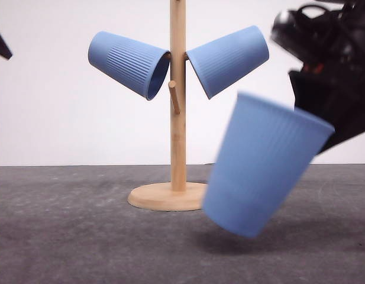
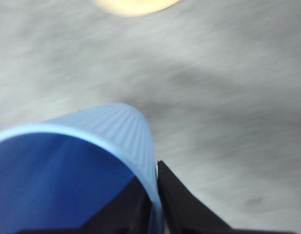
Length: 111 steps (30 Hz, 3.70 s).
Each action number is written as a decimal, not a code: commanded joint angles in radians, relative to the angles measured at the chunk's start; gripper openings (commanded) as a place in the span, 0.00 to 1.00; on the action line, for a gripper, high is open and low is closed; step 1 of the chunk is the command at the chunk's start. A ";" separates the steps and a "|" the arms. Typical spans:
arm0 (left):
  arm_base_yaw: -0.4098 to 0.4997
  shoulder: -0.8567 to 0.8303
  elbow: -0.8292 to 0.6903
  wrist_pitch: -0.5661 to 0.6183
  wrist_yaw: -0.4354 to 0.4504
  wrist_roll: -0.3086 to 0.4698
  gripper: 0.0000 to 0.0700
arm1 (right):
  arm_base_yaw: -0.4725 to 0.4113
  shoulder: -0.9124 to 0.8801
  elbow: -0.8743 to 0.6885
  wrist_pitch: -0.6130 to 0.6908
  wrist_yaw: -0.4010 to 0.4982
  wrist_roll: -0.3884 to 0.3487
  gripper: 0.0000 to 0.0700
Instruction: Place three cups
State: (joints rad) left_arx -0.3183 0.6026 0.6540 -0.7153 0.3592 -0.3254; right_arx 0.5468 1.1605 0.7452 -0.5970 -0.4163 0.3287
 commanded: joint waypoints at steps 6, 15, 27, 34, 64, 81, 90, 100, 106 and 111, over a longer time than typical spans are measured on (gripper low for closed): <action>-0.029 0.066 0.006 -0.020 0.251 0.026 0.74 | 0.016 0.001 0.009 0.013 -0.267 -0.003 0.00; -0.120 0.265 0.006 0.115 0.514 0.051 0.85 | 0.063 0.001 0.009 0.051 -0.454 0.003 0.00; -0.304 0.450 0.006 0.436 0.660 0.079 1.00 | 0.074 0.001 0.009 0.084 -0.569 0.013 0.00; -0.416 0.519 0.006 0.504 0.663 0.075 1.00 | 0.074 0.001 0.009 0.115 -0.616 0.033 0.00; -0.535 0.542 0.006 0.581 0.651 0.070 0.67 | 0.121 0.001 0.009 0.132 -0.687 0.038 0.00; -0.534 0.542 0.006 0.581 0.655 0.064 0.50 | 0.110 0.001 0.009 0.133 -0.709 0.037 0.15; -0.533 0.542 0.006 0.580 0.650 0.026 0.50 | -0.021 0.001 0.009 0.133 -0.710 0.024 0.42; -0.521 0.542 0.007 0.582 0.499 -0.171 0.50 | -0.283 -0.020 0.009 0.106 -0.728 -0.047 0.42; -0.490 0.542 0.007 0.582 0.435 -0.419 0.50 | -0.407 -0.027 0.009 0.082 -0.736 -0.101 0.42; -0.444 0.542 0.007 0.585 0.362 -0.619 0.50 | -0.446 -0.027 0.009 0.080 -0.735 -0.135 0.42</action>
State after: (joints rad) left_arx -0.7594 1.1332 0.6540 -0.1448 0.7266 -0.8366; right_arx 0.1018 1.1286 0.7452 -0.5198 -1.1484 0.2287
